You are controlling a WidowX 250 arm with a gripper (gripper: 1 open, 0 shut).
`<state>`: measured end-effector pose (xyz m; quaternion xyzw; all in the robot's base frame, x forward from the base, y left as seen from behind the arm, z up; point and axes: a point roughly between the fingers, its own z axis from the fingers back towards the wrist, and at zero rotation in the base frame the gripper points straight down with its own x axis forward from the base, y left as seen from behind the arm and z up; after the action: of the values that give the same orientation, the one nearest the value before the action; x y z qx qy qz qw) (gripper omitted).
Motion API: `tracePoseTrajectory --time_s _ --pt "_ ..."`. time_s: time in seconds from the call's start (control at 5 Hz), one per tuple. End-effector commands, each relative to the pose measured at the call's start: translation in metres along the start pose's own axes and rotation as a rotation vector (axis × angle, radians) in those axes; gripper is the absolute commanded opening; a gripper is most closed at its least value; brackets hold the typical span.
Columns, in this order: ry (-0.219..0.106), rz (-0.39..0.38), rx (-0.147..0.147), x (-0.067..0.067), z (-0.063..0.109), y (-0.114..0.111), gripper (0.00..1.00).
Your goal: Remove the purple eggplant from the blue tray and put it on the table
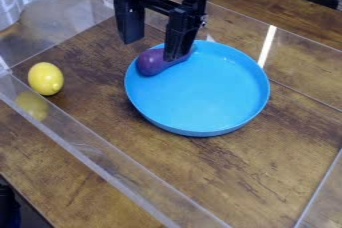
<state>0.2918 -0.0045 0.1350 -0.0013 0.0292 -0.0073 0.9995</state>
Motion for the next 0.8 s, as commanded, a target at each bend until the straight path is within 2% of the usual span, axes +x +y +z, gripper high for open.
tracePoseTrajectory --time_s 0.0,0.2,0.6 --pt "0.006 -0.006 0.005 0.005 -0.007 0.003 1.00" --pt "0.010 -0.012 0.013 0.011 -0.015 0.008 1.00" --pt "0.014 -0.094 0.034 0.009 -0.019 0.038 1.00"
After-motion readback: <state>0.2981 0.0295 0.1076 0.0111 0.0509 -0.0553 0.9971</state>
